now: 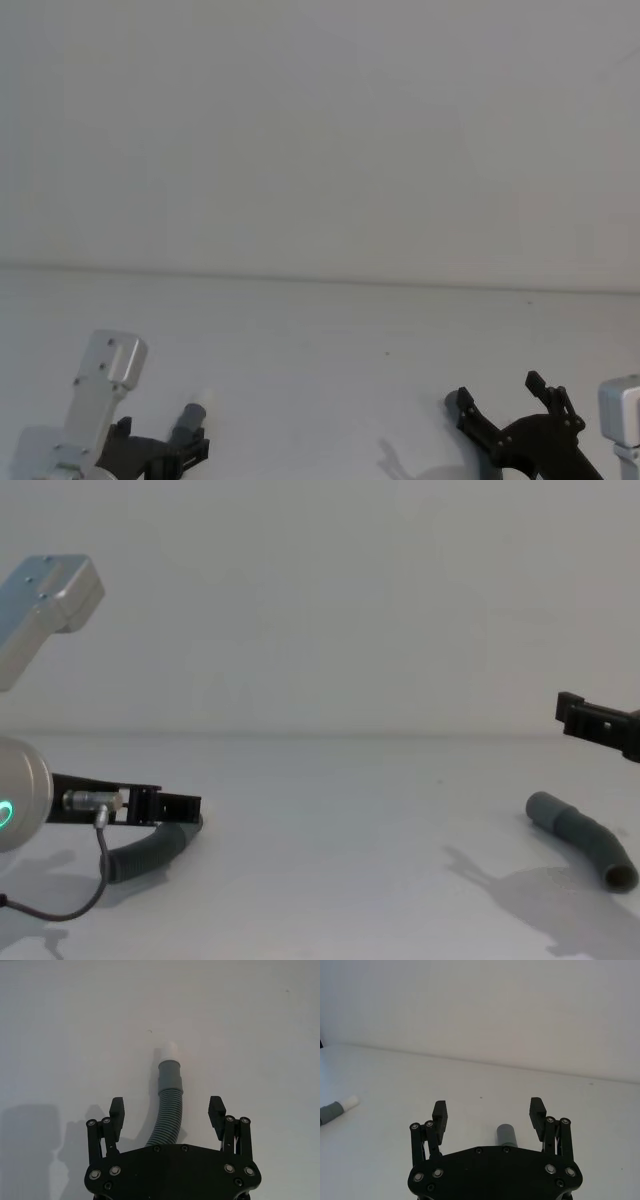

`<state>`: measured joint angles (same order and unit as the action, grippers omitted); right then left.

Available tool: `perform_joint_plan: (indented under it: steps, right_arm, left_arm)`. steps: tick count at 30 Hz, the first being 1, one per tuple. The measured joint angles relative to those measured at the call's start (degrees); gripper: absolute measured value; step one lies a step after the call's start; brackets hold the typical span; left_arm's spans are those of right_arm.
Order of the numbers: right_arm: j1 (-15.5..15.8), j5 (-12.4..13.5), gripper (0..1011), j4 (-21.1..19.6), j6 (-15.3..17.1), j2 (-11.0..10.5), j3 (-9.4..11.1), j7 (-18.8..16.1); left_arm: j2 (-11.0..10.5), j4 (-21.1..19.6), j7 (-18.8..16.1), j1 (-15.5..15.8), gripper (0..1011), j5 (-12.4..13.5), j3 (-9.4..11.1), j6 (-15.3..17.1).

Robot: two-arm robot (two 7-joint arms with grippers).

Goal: Use both hands to pick up one end of the pipe from the table, align the ends, and insert them.

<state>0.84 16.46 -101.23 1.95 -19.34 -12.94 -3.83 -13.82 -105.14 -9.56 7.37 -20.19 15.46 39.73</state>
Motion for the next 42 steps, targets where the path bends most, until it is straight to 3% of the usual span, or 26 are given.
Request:
perform_joint_plan:
  steps: [20,42]
  right_arm:
    - [0.0,0.0,1000,0.0,0.0,0.0,0.0,0.0]
    - [0.0,0.0,1000,0.0,0.0,0.0,0.0,0.0]
  left_arm:
    - [-2.4,3.9,3.1,3.1,1001,2.3,2.0,2.3]
    - [-2.8,9.9,6.6,6.8,1001,5.1,4.0,-5.4]
